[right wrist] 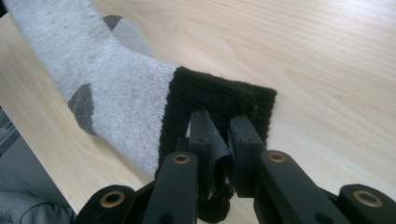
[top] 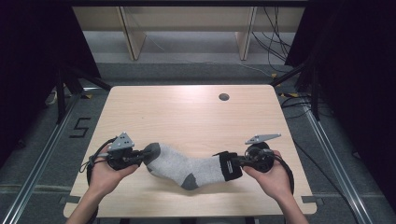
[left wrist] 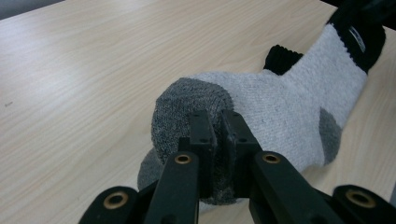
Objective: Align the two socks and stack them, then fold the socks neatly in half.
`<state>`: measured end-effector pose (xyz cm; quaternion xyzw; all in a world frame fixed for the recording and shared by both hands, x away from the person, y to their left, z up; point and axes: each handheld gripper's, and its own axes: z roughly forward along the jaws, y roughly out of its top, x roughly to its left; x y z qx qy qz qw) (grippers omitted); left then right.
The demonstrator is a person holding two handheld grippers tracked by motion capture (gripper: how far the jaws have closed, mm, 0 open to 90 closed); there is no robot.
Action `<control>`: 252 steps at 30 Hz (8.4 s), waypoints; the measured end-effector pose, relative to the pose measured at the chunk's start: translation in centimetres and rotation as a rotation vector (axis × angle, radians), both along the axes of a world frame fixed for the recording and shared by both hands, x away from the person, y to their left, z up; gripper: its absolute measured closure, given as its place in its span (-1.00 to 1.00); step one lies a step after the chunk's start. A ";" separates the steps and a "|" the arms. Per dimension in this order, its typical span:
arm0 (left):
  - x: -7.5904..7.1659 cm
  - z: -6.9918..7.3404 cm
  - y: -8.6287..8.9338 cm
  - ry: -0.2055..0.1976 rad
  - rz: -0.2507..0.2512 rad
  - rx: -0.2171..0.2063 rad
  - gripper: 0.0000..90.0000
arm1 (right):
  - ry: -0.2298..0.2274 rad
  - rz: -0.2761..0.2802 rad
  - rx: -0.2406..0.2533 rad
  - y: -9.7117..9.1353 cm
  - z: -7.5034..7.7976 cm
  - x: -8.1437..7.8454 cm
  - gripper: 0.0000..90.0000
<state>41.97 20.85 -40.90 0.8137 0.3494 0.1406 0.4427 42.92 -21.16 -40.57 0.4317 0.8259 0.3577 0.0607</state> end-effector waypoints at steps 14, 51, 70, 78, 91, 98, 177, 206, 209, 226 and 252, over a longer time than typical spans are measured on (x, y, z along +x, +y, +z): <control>0.8 -2.2 0.0 0.056 0.026 0.021 0.85 | 0.116 0.000 -0.041 1.0 -0.6 4.2 0.83; 1.7 -5.2 0.8 0.008 0.101 -0.064 0.62 | 0.006 -0.102 -0.113 1.3 -1.8 5.3 0.56; 3.9 -8.0 0.0 0.128 0.103 0.096 0.77 | 0.000 -0.110 -0.196 2.4 -5.5 5.6 0.77; 2.0 -5.8 -0.2 0.046 0.089 0.014 0.18 | -0.073 -0.117 -0.119 1.9 -3.3 3.5 0.49; 1.3 -7.7 -2.1 0.090 0.037 0.134 0.15 | -0.075 -0.006 -0.261 3.4 -5.3 0.9 0.33; 2.8 -7.8 -2.0 0.095 0.079 0.174 0.19 | -0.082 -0.012 -0.272 3.9 -5.6 1.4 0.30; 7.5 -6.0 -0.8 -0.007 0.252 0.162 0.73 | -0.115 -0.190 -0.153 3.1 -3.7 5.0 0.59; 6.4 -6.6 2.5 0.096 0.380 -0.026 -0.27 | -0.097 -0.230 -0.122 1.8 -4.3 5.1 0.28; 6.2 -6.8 3.0 0.088 0.387 -0.048 -0.28 | -0.103 -0.247 -0.114 1.7 -4.2 5.0 0.22; 5.1 -6.9 4.2 0.062 0.383 -0.124 -0.33 | -0.087 -0.256 -0.050 1.0 -3.9 4.8 0.02; 10.3 -9.0 1.3 0.207 0.393 -0.209 -0.32 | -0.024 -0.207 -0.053 1.2 -5.6 6.3 0.02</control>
